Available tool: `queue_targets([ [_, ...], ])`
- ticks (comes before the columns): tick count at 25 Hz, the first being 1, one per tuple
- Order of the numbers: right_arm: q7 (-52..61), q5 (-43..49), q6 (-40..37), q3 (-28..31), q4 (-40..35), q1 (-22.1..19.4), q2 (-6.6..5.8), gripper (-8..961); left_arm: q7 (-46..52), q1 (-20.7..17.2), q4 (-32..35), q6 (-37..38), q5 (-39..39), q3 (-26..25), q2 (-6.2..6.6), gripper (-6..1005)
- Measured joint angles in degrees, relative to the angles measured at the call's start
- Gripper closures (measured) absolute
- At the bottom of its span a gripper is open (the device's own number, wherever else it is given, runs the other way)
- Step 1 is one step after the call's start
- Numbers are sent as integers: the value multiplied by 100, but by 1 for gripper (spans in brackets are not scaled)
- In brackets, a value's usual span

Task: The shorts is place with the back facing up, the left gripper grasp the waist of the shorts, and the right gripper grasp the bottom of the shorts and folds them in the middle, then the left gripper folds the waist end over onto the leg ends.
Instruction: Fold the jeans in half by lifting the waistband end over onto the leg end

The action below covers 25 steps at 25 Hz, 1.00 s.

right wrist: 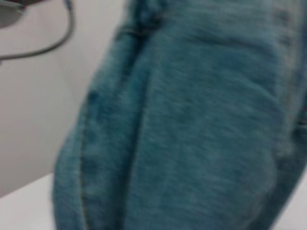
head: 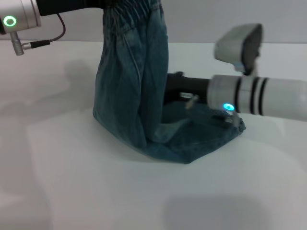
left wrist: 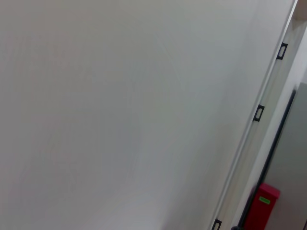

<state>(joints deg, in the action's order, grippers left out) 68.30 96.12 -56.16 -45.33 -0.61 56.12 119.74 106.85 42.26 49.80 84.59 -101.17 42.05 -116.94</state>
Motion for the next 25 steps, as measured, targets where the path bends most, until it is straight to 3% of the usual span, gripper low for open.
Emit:
queue_targets([
  [5, 42, -69, 363, 52, -471, -652, -48, 436, -7, -15, -25, -21, -9, 96, -8, 970],
  [9, 55, -655, 550, 60, -1090, -1275, -59, 437, -7, -24, -19, -29, -11, 223, -28, 972],
  [10, 35, -847, 612, 60, -1229, -1407, -63, 437, 24, -20, -35, -104, -14, 575, -54, 972],
  [14, -268, -1822, 889, 62, -1685, -1915, -74, 437, 37, 17, -57, -216, 2, 955, -90, 963],
  [16, -468, -2288, 963, 62, -1776, -2072, -97, 437, 37, 25, -61, -251, 12, 1053, -99, 958],
  [18, -533, -2556, 980, 61, -1882, -2209, -113, 437, 37, 50, -71, -511, 99, 1458, -133, 953],
  [25, -539, -2669, 985, 115, -2005, -2343, -118, 436, -34, 77, -258, -1576, 645, 2623, -143, 937],
])
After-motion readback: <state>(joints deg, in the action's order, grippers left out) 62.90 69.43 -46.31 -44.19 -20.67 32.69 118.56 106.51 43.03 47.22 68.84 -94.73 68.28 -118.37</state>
